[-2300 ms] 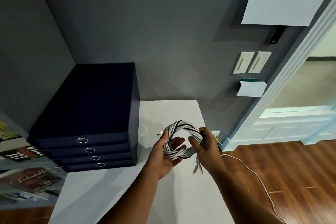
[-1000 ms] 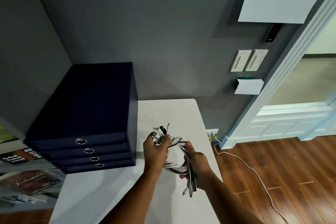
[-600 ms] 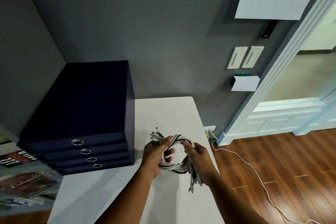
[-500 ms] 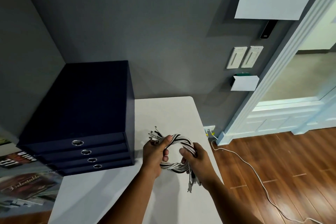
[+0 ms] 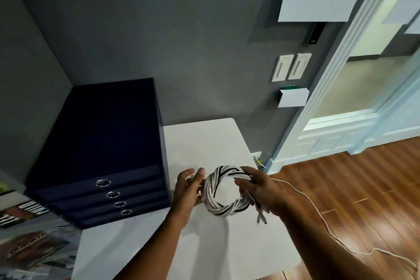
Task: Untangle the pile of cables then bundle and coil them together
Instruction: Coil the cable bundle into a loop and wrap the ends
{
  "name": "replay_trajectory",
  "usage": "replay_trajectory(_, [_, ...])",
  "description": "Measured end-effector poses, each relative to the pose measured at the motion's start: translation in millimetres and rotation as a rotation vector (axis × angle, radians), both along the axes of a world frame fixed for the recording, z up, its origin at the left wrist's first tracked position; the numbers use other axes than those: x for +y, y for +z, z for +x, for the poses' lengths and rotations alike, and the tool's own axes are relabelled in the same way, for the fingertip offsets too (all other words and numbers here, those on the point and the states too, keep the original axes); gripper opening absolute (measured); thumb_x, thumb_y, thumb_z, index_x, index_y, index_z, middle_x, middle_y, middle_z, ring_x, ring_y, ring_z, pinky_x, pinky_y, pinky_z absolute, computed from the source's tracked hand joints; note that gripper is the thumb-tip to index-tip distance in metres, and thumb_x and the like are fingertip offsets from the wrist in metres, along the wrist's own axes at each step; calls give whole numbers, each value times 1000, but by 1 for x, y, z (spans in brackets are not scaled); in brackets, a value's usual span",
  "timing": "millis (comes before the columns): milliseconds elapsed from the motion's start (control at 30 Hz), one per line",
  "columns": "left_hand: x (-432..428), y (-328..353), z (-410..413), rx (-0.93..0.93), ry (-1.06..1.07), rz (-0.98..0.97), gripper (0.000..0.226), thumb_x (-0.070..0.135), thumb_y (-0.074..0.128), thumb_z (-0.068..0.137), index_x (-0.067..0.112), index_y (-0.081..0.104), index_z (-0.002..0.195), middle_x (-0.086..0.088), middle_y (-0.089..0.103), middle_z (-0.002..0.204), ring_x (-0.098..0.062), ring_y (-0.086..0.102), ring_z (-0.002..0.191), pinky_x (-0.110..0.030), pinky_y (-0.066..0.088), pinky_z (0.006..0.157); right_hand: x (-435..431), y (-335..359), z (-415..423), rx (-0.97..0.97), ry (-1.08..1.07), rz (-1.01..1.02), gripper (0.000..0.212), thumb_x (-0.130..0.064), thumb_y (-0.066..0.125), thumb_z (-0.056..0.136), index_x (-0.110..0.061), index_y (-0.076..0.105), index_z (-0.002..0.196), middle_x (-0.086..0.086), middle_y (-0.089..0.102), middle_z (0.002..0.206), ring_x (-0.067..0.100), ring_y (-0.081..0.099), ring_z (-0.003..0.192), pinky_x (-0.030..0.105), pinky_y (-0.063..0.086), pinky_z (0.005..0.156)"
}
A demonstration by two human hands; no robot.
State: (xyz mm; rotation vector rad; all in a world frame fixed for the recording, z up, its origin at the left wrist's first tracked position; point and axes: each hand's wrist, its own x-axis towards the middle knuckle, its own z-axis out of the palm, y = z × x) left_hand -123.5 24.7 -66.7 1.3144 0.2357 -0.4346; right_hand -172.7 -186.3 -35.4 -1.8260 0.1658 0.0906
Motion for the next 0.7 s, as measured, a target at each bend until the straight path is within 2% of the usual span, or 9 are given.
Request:
replay_trajectory(67, [10, 3, 5, -113, -119, 138, 49, 62, 68, 83, 26, 61, 116, 3, 70, 113, -15, 69, 95, -31, 55, 72, -5, 10, 4, 43, 145, -31, 6, -11, 68, 91, -11, 67, 97, 9, 62, 67, 19, 57, 60, 31, 47, 52])
replay_trajectory(133, [15, 10, 8, -212, -378, 202, 62, 75, 63, 75, 25, 68, 112, 4, 72, 113, -12, 68, 105, -35, 53, 87, -5, 18, 7, 77, 275, -83, 11, -14, 71, 88, -11, 69, 98, 15, 66, 77, 18, 61, 70, 36, 51, 65])
replay_trajectory(233, [14, 21, 5, -224, -705, 158, 51, 53, 67, 87, 6, 72, 106, -13, 76, 104, -25, 71, 101, -35, 53, 96, 2, 22, 10, 79, 325, -113, 18, -12, 73, 88, -9, 70, 105, 18, 70, 93, 13, 62, 80, 29, 52, 77])
replay_trajectory(300, [17, 19, 4, -190, -807, 153, 35, 33, 69, 92, -1, 72, 98, -22, 75, 97, -30, 72, 92, -36, 54, 92, 4, 15, 13, 105, 281, -48, 19, -16, 75, 87, -9, 71, 104, 23, 69, 91, 18, 63, 78, 33, 52, 75])
replay_trajectory(367, [21, 9, 7, -160, -792, 166, 30, 29, 70, 92, -1, 69, 95, -22, 75, 94, -32, 69, 84, -38, 55, 81, 3, 4, 17, 146, 200, -19, 21, -26, 76, 86, -11, 71, 98, 21, 68, 77, 25, 61, 70, 38, 50, 66])
replay_trajectory(433, [23, 1, 11, -104, -720, 178, 27, 28, 69, 93, 1, 66, 97, -18, 75, 92, -29, 68, 77, -35, 54, 68, 0, -10, 20, 158, 113, -56, 22, -33, 71, 90, -12, 70, 93, 14, 68, 68, 26, 58, 60, 35, 47, 55])
replay_trajectory(533, [11, -15, 20, -149, -589, 332, 25, 30, 66, 96, 9, 64, 81, 1, 69, 66, -17, 60, 54, -27, 46, 51, 1, -35, 31, 142, 51, -139, 24, -35, 59, 98, -14, 68, 90, 8, 66, 64, 18, 53, 49, 29, 41, 46])
replay_trajectory(600, [-1, -25, 25, -262, -502, 537, 31, 35, 64, 96, 21, 53, 71, 8, 54, 56, -17, 54, 53, -27, 41, 50, 4, -52, 39, 124, -7, -279, 19, -33, 56, 99, -20, 67, 90, 1, 65, 63, 9, 54, 51, 28, 44, 55])
replay_trajectory(700, [-17, -51, 39, -424, -416, 802, 33, 42, 61, 96, 23, 45, 74, 6, 54, 69, -26, 59, 76, -34, 40, 63, 4, -77, 57, 110, -48, -457, 19, -37, 51, 100, -24, 65, 101, -5, 67, 78, 16, 63, 79, 30, 45, 70])
